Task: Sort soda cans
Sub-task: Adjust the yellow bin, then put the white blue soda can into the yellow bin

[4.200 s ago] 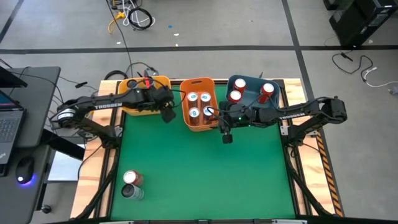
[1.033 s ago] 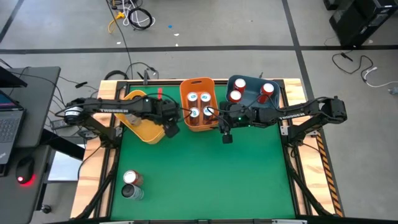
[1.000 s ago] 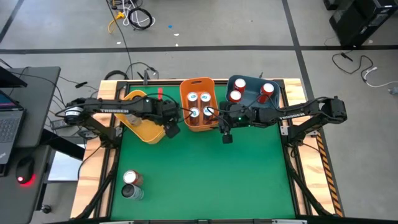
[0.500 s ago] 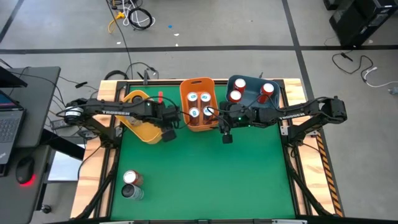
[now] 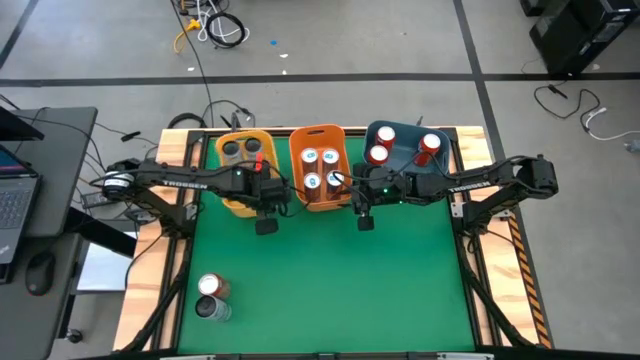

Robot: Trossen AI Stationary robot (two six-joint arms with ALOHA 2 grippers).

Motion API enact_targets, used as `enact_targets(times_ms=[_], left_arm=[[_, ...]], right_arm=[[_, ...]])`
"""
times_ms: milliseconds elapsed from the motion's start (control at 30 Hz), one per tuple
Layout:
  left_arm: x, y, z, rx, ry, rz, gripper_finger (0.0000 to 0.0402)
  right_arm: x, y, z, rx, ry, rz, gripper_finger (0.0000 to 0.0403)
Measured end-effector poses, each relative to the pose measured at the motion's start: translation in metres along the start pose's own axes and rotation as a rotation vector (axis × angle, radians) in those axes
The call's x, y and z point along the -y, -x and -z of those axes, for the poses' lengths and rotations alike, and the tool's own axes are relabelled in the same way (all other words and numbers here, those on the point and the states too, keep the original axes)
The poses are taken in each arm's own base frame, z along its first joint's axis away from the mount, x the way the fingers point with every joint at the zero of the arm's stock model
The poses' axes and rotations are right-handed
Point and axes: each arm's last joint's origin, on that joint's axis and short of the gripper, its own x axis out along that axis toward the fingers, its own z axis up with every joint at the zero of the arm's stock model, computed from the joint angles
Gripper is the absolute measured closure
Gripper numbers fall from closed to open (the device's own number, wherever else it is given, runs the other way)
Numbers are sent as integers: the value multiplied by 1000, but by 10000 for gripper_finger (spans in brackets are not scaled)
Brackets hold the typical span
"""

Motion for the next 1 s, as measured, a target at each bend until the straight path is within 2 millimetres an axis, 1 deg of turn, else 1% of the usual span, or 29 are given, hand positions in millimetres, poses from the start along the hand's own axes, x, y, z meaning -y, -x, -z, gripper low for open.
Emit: enact_targets(times_ms=[200,367,633,800,1000], left_arm=[[8,2,4,-30,-60,1,393],[9,3,8,-65,-26,-25,393],[9,3,8,-64,-1,-38,387],[8,6,7,-76,-3,-42,360],[5,28,-4,-45,53,-42,307]], right_arm=[[0,0,0,0,0,0,270],[0,0,0,0,0,0,269],[0,0,0,1,0,0,267],[0,0,0,1,0,0,265],[0,0,0,1,-5,0,265]])
